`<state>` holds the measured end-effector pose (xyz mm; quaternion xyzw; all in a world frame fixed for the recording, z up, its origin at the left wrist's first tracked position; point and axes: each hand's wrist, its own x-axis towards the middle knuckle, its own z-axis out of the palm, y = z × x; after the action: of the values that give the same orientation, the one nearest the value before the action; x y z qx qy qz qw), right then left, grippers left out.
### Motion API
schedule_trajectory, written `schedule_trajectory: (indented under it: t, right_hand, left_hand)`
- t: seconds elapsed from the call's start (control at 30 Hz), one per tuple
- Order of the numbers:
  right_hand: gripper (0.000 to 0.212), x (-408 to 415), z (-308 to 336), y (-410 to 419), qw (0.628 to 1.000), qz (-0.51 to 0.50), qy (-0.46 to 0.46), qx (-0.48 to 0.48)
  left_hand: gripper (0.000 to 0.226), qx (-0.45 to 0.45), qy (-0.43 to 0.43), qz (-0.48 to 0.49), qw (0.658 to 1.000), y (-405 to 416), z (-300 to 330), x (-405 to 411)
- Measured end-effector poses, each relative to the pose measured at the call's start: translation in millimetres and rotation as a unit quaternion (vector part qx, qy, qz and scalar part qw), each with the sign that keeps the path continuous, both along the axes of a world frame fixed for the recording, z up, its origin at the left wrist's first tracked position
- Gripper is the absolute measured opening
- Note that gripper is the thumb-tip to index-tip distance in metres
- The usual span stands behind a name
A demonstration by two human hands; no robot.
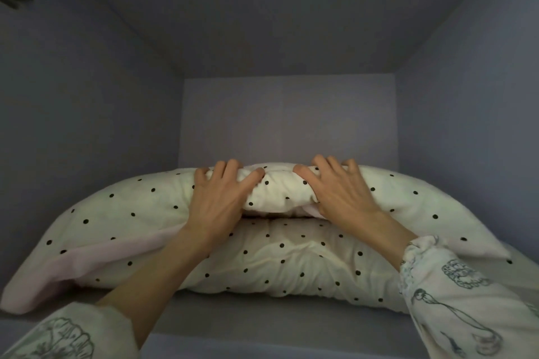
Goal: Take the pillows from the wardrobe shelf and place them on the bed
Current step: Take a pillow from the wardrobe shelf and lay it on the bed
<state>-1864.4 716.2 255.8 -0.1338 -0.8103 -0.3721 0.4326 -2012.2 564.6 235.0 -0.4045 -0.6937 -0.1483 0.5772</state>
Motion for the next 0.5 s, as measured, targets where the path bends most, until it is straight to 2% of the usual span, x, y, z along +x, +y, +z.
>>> schedule_trajectory:
  t: [0.13,0.3,0.5]
  right_hand:
    - [0.055,2,8,-12,0.996,0.018,0.083,0.016]
    - [0.058,29,30,-28,0.984,0.042,0.163,0.058]
    - [0.051,74,25,-70,0.968,0.054,0.221,0.103]
  left_hand:
    - [0.066,0.036,0.014,-0.001,0.999,-5,12,13]
    - [0.055,0.101,0.076,-0.046,0.991,-24,37,46]
    - [0.046,0.132,0.108,-0.070,0.983,-61,32,86]
